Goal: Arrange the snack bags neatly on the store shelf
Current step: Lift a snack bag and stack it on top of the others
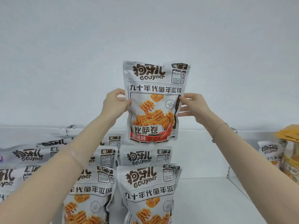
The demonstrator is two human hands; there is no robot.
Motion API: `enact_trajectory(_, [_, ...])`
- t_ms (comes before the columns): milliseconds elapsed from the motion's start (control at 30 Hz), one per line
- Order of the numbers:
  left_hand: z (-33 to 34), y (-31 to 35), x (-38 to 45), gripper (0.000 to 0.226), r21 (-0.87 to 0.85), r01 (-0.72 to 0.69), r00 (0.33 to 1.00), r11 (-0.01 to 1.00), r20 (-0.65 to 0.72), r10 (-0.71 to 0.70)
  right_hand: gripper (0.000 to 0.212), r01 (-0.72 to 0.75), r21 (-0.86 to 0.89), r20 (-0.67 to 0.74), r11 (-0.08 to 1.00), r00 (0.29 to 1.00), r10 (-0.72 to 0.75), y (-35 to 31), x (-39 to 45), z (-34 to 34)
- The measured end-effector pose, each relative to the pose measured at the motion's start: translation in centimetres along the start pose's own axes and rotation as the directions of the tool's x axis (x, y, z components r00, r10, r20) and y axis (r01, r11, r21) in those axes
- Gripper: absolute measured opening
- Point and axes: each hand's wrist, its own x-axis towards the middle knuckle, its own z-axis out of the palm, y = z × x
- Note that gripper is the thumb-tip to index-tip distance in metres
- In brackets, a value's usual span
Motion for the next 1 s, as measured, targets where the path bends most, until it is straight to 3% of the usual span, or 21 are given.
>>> enact_trajectory(167, [0.6, 0.6, 3.4, 0.043, -0.066, 0.085, 0.996, 0.994, 0.015, -0.084, 0.015, -0.003, -0.057, -0.114, 0.998, 0.993, -0.004, 2.5, 2.7, 1.7])
enact_trajectory(300, [0.5, -0.7, 5.6, 0.036, -0.104, 0.065, 0.997, 0.992, 0.056, -0.059, 0.017, -0.024, -0.037, -0.153, 0.999, 0.988, 0.019, 5.4, 4.0, 1.9])
enact_trajectory(467, [0.3, -3.7, 7.6, 0.012, -0.055, 0.123, 0.987, 0.991, 0.112, -0.116, 0.016, -0.156, 0.001, -0.014, 0.988, 0.988, 0.156, 9.3, 5.1, 2.4])
enact_trajectory(600, [0.8, -8.6, 7.8, 0.019, 0.066, 0.178, 0.975, 0.982, 0.125, -0.185, 0.007, -0.304, -0.023, 0.093, 0.952, 0.948, 0.305, 12.2, 4.7, 3.4])
enact_trajectory(700, [1.7, -12.1, 7.1, 0.024, 0.102, 0.217, 0.969, 0.971, 0.095, -0.227, 0.019, -0.329, 0.063, 0.119, 0.942, 0.940, 0.320, 13.5, 4.7, 3.3])
enact_trajectory(767, [2.1, -13.6, 6.6, 0.026, 0.135, 0.231, 0.964, 0.964, 0.099, -0.245, 0.014, -0.317, 0.075, 0.125, 0.945, 0.944, 0.307, 14.1, 5.0, 3.1])
enact_trajectory(900, [2.1, -16.0, 6.4, 0.019, 0.213, 0.253, 0.950, 0.944, 0.128, -0.283, 0.002, -0.224, -0.238, 0.132, 0.945, 0.957, 0.260, 14.7, 5.4, 2.8])
enact_trajectory(1000, [1.5, -16.6, 6.5, 0.026, 0.387, 0.196, 0.947, 0.901, 0.163, -0.276, 0.005, -0.160, -0.427, 0.133, 0.890, 0.962, 0.237, 14.7, 5.5, 3.3])
